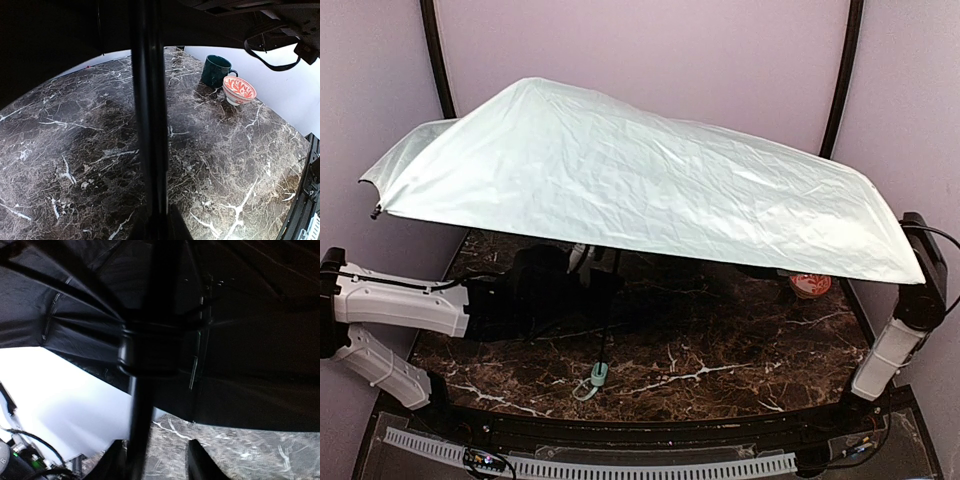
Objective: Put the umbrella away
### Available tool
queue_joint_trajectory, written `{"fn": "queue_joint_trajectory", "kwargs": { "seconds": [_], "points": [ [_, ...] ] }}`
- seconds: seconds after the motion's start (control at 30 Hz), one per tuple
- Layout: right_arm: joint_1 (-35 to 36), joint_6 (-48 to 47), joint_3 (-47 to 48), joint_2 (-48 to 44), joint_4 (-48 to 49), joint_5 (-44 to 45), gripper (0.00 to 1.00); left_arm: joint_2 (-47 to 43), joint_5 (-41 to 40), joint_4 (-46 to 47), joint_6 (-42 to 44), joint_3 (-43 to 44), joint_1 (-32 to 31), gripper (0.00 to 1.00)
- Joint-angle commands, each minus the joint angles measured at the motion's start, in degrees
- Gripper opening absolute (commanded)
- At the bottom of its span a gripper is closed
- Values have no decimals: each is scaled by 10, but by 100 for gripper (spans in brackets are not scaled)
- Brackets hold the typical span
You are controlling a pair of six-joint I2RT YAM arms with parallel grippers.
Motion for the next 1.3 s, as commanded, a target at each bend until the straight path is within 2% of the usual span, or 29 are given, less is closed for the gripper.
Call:
{"fn": "queue_joint_trajectory", "kwargs": {
  "seconds": [0.0,0.07,0.13,0.17,0.2,0.23,0.33,0.4,0.53,0.67,0.73,0.8,0.83,0.87,0.93,0.97,1.03,1.07,1.17,1.27],
  "points": [
    [4,5,12,7,38,-1,31,0,20,30,68,26,-16,0],
    [3,8,11,4,42,-6,17,1,20,29,65,25,-17,0],
    [2,13,9,-3,46,-10,7,-3,33,39,65,16,-17,0],
    [3,15,7,-11,49,-13,3,-6,44,47,68,8,-17,6],
    [2,18,6,-18,51,-18,2,-13,57,56,71,1,-18,17],
    [1,20,3,-27,54,-25,0,-18,63,66,75,-8,-17,34],
    [0,32,0,-52,64,-42,0,-31,54,88,80,-40,-17,56],
    [0,50,1,-74,75,-58,0,-34,47,92,88,-51,-16,64],
    [0,93,1,-92,106,-81,0,-31,50,99,95,-49,-15,73],
    [0,118,8,-103,121,-99,0,-17,72,118,94,-49,-12,75],
    [0,123,16,-106,114,-115,0,-10,72,117,91,-45,-12,70],
    [-1,119,22,-109,97,-124,0,-7,80,117,90,-42,-12,58],
    [-1,115,24,-113,90,-126,0,-6,88,118,89,-41,-12,48],
    [-1,110,24,-116,85,-126,0,-5,100,119,88,-39,-12,33],
    [-1,102,25,-119,76,-124,0,0,122,125,84,-38,-12,9],
    [-1,97,25,-119,74,-121,0,4,136,128,81,-37,-12,1],
    [-1,91,23,-120,73,-112,0,14,157,139,72,-34,-12,0],
    [-1,90,20,-120,75,-104,6,20,162,142,65,-33,-13,0],
    [-2,97,0,-123,111,-77,43,35,162,149,48,-27,-13,0],
    [-2,99,-22,-122,164,-48,62,40,152,161,35,-30,-13,0]
  ]
}}
